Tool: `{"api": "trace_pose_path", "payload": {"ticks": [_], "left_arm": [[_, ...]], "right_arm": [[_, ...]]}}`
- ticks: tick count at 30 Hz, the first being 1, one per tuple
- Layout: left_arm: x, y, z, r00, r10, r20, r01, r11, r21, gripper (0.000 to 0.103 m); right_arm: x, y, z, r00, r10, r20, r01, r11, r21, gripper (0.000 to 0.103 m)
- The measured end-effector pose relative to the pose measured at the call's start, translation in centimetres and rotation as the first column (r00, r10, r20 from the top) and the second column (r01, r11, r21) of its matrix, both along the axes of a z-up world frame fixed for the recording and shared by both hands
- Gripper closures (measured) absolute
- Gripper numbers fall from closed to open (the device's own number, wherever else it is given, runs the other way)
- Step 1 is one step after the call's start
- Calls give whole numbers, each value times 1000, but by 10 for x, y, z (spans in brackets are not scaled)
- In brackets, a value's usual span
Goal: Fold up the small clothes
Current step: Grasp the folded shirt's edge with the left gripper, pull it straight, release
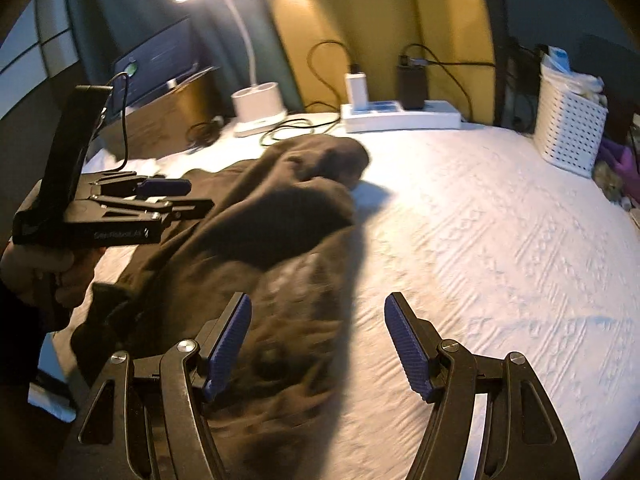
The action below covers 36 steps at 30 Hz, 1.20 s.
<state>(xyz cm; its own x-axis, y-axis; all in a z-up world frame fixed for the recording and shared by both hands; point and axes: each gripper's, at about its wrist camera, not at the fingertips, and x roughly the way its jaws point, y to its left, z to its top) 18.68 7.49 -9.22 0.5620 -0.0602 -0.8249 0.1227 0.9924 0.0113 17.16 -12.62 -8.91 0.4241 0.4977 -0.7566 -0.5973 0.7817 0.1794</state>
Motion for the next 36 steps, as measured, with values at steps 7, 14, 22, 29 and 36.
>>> {"api": "trace_pose_path", "payload": {"ticks": [7, 14, 22, 29, 36], "left_arm": [[33, -13, -18, 996, -74, -56, 72, 997, -22, 58], [32, -15, -10, 994, -108, -25, 107, 993, -40, 90], [5, 40, 17, 996, 65, 56, -61, 996, -66, 91], [-5, 81, 7, 985, 166, 48, -158, 978, -136, 90], [-16, 120, 9, 946, 319, 56, -310, 942, -131, 90]], "right_arm": [[24, -11, -12, 999, -32, -28, 32, 999, 5, 32], [35, -11, -21, 998, -36, -47, 36, 999, -5, 32], [37, 11, -15, 1000, -1, -23, 1, 1000, -25, 32], [35, 48, -17, 999, 46, -9, -46, 997, -56, 32], [23, 74, -23, 998, 63, -4, -63, 990, -127, 32]]}}
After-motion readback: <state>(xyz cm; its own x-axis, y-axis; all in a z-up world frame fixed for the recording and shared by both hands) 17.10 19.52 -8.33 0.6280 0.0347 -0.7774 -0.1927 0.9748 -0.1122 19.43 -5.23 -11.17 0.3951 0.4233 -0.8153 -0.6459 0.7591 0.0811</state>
